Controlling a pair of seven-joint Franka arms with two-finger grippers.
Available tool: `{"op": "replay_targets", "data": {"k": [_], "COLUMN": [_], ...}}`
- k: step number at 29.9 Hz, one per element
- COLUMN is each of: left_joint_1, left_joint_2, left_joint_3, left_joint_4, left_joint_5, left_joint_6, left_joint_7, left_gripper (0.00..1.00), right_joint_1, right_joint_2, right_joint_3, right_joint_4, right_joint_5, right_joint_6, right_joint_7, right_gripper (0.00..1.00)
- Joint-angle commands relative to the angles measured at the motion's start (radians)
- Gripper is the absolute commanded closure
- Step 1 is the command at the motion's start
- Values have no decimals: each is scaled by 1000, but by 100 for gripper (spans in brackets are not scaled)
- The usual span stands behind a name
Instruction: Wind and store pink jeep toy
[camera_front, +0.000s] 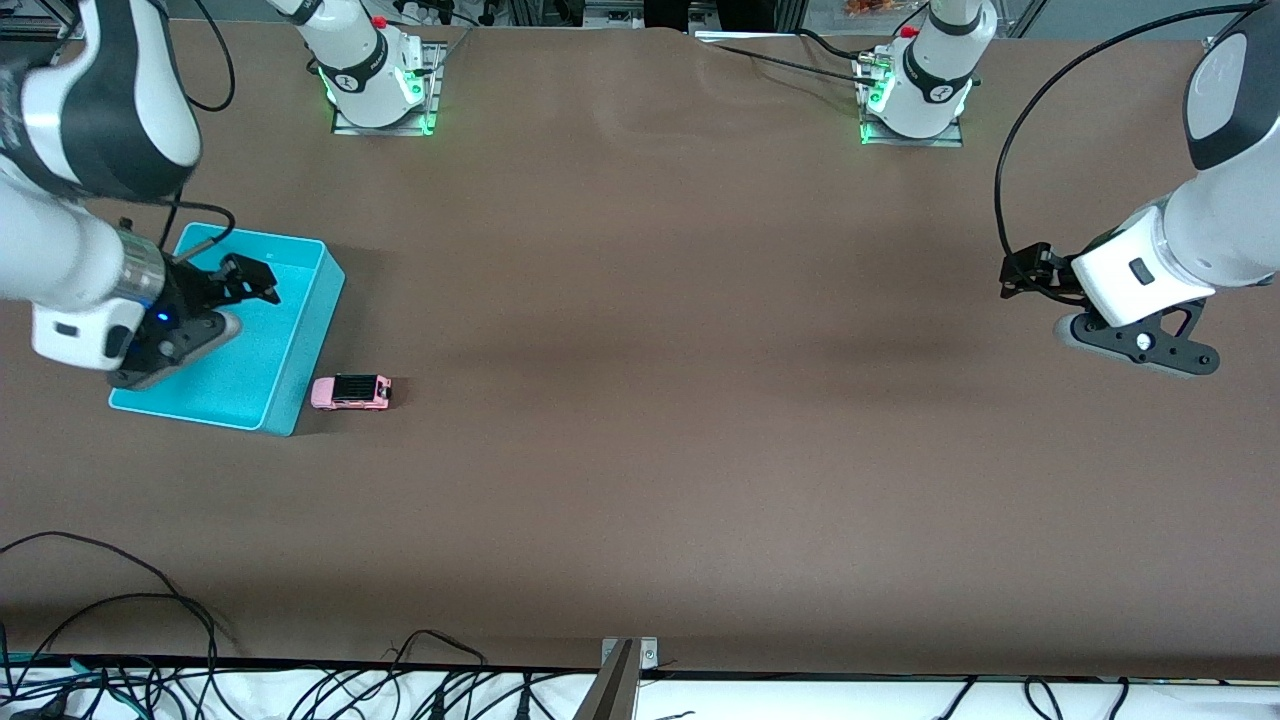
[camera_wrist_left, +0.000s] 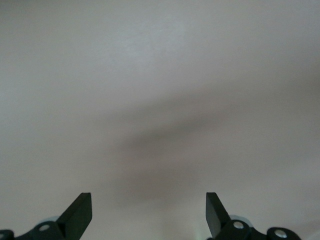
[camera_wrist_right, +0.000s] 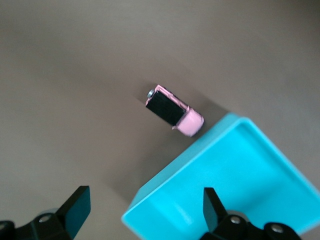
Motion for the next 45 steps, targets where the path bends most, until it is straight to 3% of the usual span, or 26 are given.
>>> {"op": "replay_targets", "data": {"k": [1, 6, 9, 16, 19, 32, 40, 42, 45], "left_joint_1": [-44, -52, -50, -55, -47, -42, -39, -36, -6], "left_joint_2": [-109, -232, -269, -297, -298, -275, -272, -272, -271], "left_joint_3": [93, 118, 118, 118, 118, 112, 115, 118, 124], "left_joint_4": [-122, -300, -352, -389, -397, -368, -362, -345, -288], "left_joint_5": [-21, -18, -20, -24, -78, -89, -86, -84, -81], "left_joint_6": [68, 229, 255, 257, 260, 249, 249, 248, 220], "left_joint_7": [-9, -12, -13, -23, -47, -64, -63, -63, -61], "left_gripper": [0, 0, 0, 0, 0, 0, 0, 0, 0], "right_joint_1": [-6, -5, -8, -13, -11, -11, -11, -11, -11], "right_joint_2": [78, 145, 184, 260, 287, 288, 285, 285, 284], "right_joint_3": [4, 6, 6, 6, 6, 7, 19, 26, 29], "right_joint_4": [8, -10, -36, -56, -64, -200, -243, -243, -242], "right_joint_5": [-10, -12, -3, 16, 17, 17, 17, 16, 16], "right_joint_6": [55, 144, 228, 328, 365, 532, 558, 558, 564], "right_joint_7": [-197, -384, -533, -722, -785, -863, -874, -891, -920], "right_gripper": [0, 0, 0, 0, 0, 0, 0, 18, 65]}}
